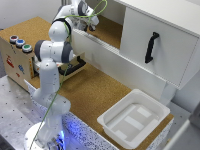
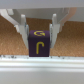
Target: Place the purple block on top of the drawer
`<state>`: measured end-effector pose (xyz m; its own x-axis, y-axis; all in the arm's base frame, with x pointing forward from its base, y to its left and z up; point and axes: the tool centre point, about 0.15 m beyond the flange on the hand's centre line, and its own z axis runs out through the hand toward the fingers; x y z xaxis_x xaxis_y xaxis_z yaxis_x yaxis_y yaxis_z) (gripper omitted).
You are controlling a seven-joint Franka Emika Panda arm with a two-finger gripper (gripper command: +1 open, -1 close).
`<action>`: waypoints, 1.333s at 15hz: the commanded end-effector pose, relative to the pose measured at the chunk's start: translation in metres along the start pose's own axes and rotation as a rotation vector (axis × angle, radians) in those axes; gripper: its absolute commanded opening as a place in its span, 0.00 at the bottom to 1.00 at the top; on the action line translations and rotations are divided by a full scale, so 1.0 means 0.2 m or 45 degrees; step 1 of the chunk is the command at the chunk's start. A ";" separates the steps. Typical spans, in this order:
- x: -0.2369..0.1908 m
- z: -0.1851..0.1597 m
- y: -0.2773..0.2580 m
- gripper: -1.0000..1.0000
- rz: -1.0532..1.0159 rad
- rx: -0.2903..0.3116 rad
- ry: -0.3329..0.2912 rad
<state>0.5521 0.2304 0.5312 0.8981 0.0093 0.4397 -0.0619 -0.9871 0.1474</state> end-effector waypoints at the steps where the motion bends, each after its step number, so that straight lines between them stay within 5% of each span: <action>1: -0.36 -0.09 0.04 0.00 -0.046 0.053 0.078; 6: -0.42 -0.17 -0.04 0.00 -0.305 0.199 0.101; 9: -0.57 -0.24 -0.27 0.00 -0.638 0.378 0.057; 13: -0.86 -0.31 -0.70 0.00 -1.144 0.723 -0.092; 20: -0.99 -0.25 -0.98 0.00 -1.544 0.887 -0.051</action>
<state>0.3693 0.3933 0.4867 0.3987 0.8651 0.3045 0.9103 -0.4136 -0.0168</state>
